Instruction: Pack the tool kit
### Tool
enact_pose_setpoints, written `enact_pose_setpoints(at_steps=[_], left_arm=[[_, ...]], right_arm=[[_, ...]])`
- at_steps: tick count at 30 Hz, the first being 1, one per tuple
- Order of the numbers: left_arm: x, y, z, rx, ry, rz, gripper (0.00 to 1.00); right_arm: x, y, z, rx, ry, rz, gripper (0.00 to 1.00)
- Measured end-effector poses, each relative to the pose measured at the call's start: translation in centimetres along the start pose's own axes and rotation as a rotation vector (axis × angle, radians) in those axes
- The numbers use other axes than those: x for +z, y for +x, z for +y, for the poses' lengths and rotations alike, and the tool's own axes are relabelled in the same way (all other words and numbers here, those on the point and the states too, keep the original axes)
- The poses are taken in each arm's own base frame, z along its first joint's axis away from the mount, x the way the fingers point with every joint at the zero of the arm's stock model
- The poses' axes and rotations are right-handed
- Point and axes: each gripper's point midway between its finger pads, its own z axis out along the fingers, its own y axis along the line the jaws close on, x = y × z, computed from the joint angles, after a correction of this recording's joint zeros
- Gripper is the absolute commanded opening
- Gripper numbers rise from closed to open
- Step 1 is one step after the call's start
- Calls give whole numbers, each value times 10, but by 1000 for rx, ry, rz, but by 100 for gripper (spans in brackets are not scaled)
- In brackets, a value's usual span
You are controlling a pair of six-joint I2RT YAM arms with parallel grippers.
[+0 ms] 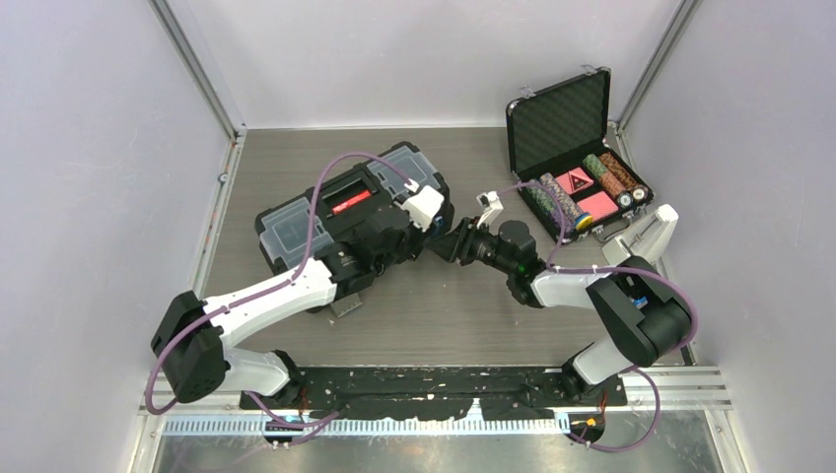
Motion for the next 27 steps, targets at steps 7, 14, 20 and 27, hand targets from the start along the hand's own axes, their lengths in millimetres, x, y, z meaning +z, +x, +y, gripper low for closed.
enact_pose_setpoints(at_steps=[7,14,20,27], left_arm=[[-3,-16,15,-27,-80,-22,41],[0,-20,22,-38,-122,-14,27],[9,-15,19,-43,-128,17,18],[13,-7,17,-61,-127,50,11]], right_arm=[[0,-1,1,0,-1,-7,45],[2,2,-2,7,5,0,45],[3,4,-7,19,21,0,45],[3,3,-8,23,29,-6,45]])
